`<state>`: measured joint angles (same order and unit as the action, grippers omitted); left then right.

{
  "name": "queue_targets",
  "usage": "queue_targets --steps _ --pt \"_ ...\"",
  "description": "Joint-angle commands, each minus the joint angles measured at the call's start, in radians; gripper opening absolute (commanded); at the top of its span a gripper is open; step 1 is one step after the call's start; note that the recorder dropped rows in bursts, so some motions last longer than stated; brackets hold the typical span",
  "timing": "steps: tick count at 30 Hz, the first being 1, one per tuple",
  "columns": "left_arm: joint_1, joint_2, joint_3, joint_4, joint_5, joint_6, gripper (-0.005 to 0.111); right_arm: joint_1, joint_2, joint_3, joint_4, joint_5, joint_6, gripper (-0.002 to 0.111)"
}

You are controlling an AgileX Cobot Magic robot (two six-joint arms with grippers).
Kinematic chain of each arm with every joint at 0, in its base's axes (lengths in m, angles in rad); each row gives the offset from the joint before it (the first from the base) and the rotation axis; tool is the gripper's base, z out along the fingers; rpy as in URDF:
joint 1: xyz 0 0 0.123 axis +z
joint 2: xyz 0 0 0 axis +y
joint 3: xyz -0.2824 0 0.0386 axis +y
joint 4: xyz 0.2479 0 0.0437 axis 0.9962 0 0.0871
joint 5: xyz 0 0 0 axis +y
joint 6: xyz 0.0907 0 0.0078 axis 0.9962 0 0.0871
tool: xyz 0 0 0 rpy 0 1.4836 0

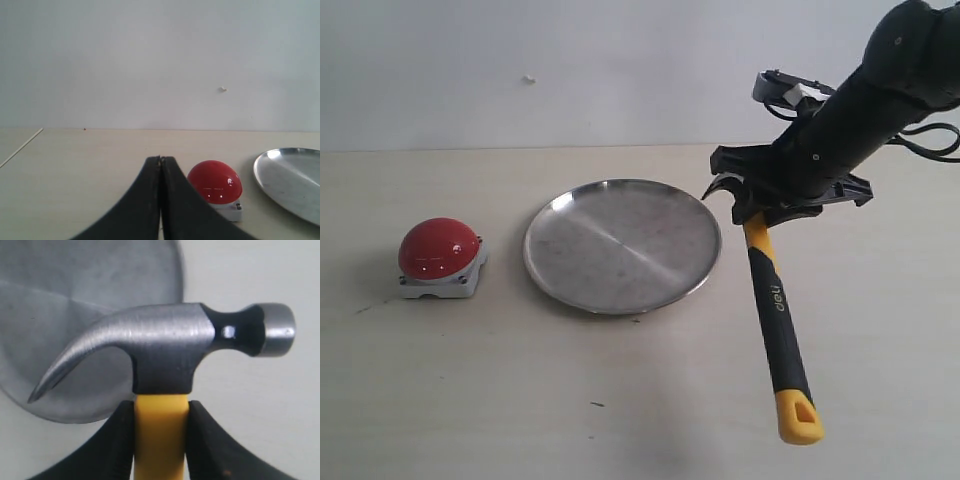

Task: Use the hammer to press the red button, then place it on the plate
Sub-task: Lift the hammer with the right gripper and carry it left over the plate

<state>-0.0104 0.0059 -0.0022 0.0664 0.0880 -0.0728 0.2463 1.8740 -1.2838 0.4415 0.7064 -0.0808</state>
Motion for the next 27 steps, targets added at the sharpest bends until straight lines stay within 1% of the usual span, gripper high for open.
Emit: queue_targets --steps 1,6,11,13,15,21,27 --pt "0.002 -0.006 0.002 0.002 -0.003 -0.010 0.000 -0.002 -0.097 0.108 0.335 -0.102 -0.293 0.000" --pt "0.002 -0.006 0.002 0.002 -0.003 -0.010 0.000 -0.002 -0.179 0.236 0.797 -0.116 -0.673 0.000" --pt "0.002 -0.006 0.002 0.002 -0.003 -0.010 0.000 -0.002 -0.216 0.344 1.194 0.010 -1.003 0.000" --pt "0.002 -0.006 0.002 0.002 -0.003 -0.010 0.000 0.001 -0.219 0.375 1.303 0.070 -1.098 0.000" --pt "0.002 -0.006 0.002 0.002 -0.003 -0.010 0.000 0.016 -0.221 0.391 1.303 0.088 -1.146 0.000" --pt "0.002 -0.006 0.002 0.002 -0.003 -0.010 0.000 0.098 -0.221 0.394 1.303 0.033 -1.146 0.000" --pt "0.002 -0.006 0.002 0.002 -0.003 -0.010 0.000 0.174 -0.226 0.369 1.303 0.017 -1.158 0.000"
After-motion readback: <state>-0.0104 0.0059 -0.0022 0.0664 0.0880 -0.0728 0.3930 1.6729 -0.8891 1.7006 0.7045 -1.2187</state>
